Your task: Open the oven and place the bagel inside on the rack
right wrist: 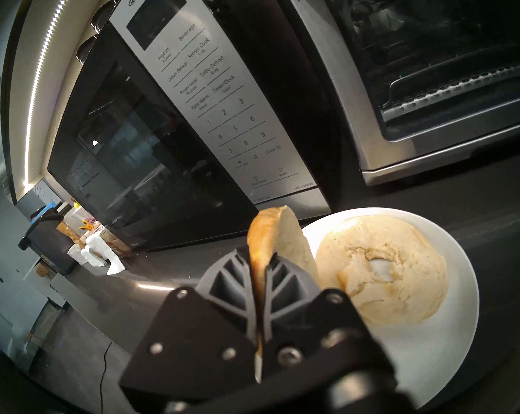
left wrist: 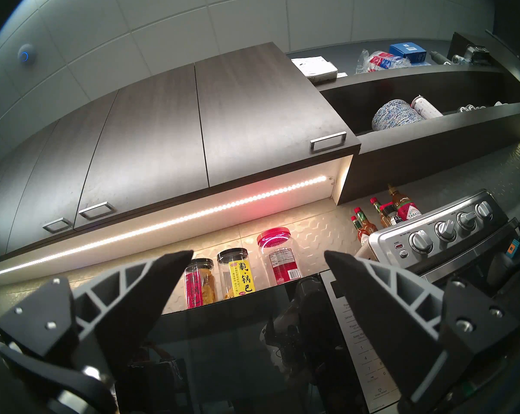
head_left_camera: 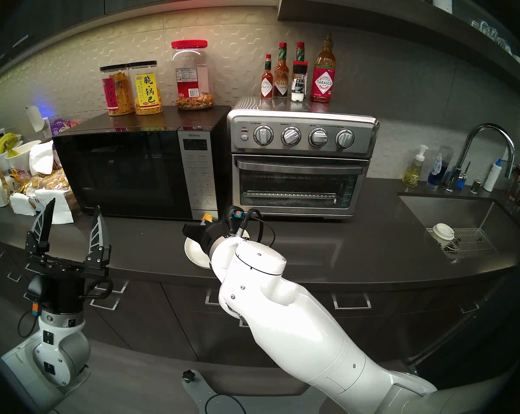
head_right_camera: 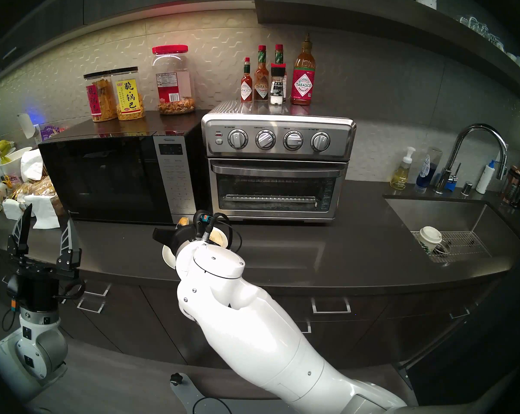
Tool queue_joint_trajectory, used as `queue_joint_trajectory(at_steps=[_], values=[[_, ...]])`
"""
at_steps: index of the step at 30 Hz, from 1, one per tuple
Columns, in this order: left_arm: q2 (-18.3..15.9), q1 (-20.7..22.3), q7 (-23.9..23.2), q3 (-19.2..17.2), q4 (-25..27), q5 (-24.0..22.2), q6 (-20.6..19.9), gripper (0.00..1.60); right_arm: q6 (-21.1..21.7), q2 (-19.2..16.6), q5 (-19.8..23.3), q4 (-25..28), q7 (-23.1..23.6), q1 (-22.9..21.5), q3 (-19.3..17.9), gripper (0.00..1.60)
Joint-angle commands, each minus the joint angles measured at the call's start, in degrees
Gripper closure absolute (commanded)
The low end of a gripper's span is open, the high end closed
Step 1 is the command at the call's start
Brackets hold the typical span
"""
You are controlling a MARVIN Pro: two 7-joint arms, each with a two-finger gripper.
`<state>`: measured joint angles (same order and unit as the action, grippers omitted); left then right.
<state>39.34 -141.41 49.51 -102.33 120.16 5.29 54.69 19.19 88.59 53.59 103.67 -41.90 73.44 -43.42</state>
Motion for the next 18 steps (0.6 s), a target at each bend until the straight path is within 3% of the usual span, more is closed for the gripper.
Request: queue_joint_trajectory(at_steps=[1,18], values=[[0.0,0.0,0.0,-0.4,0.5,0.0,0.0,0.00,-1.1,0.5,-0.4,-0.2,0.9,-0.9,-0.4,1.54],[0.0,0.0,0.0,-0.4,0.5,0.0,0.0,0.00,-1.6,0.5,-1.0,-1.4,1.6,-1.0,-2.0,1.54]])
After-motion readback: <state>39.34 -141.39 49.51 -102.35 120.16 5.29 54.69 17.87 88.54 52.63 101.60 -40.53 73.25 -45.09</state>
